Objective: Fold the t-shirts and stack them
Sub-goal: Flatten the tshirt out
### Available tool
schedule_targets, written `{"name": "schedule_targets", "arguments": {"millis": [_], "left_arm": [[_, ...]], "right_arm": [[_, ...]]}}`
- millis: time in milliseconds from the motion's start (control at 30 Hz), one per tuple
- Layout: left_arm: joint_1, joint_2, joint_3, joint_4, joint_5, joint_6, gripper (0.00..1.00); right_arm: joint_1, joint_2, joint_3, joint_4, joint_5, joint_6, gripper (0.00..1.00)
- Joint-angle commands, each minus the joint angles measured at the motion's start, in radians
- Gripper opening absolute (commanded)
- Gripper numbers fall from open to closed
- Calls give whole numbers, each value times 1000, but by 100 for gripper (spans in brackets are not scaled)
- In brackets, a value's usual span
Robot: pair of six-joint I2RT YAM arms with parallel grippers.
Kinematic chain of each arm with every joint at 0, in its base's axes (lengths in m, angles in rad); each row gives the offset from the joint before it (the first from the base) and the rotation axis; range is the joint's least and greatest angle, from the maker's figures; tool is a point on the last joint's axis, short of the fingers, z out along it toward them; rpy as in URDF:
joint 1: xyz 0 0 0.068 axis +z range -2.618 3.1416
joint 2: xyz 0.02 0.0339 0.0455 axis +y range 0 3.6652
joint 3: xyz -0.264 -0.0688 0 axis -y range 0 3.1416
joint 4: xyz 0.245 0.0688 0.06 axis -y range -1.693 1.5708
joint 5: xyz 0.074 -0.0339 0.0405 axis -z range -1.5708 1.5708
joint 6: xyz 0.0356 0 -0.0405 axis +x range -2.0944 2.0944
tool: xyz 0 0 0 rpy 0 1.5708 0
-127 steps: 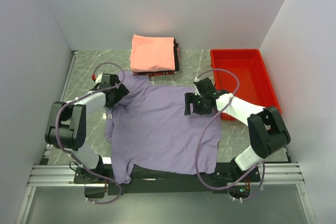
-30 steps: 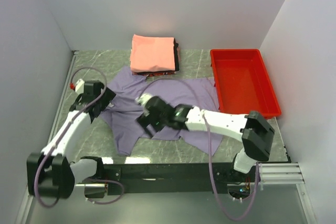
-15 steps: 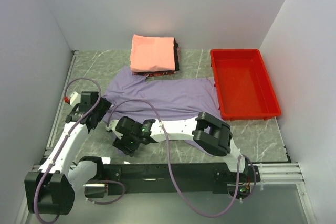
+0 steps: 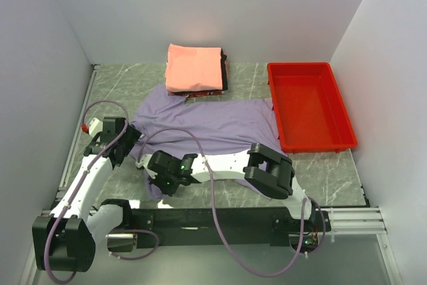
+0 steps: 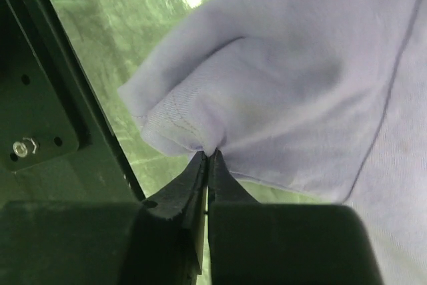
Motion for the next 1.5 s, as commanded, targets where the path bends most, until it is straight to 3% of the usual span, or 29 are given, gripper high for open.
{"name": "schedule_targets", "arguments": {"millis": [0, 333, 567, 667, 767, 833, 1033, 1333, 1467], "left_arm": [[5, -16, -8, 9, 1, -7, 99], [5, -12, 2, -8, 50, 15, 99], [-3, 11, -52, 63, 117, 36, 99], [-10, 42, -70, 83, 129, 41, 100], [-23, 77, -86, 124, 149, 44, 99], [-30, 105, -96, 178, 155, 44, 100], [-33, 249, -80, 256, 104, 48, 99], [29, 601, 146, 258, -64, 87, 99], [95, 760, 348, 224, -73, 134, 99]], "right_arm": [[7, -107, -32, -4, 28, 48, 0], [-99, -404, -213, -105, 57, 111, 0], [-234, -458, -354, -87, 15, 139, 0], [-232, -438, -374, -94, 48, 125, 7], [-235, -406, -379, -106, 88, 139, 27], [-235, -391, -368, -123, 106, 148, 46], [-241, -479, -365, -108, 114, 163, 75], [-375, -616, -489, -53, 25, 219, 81], [-461, -631, -553, -33, 14, 231, 82]]}}
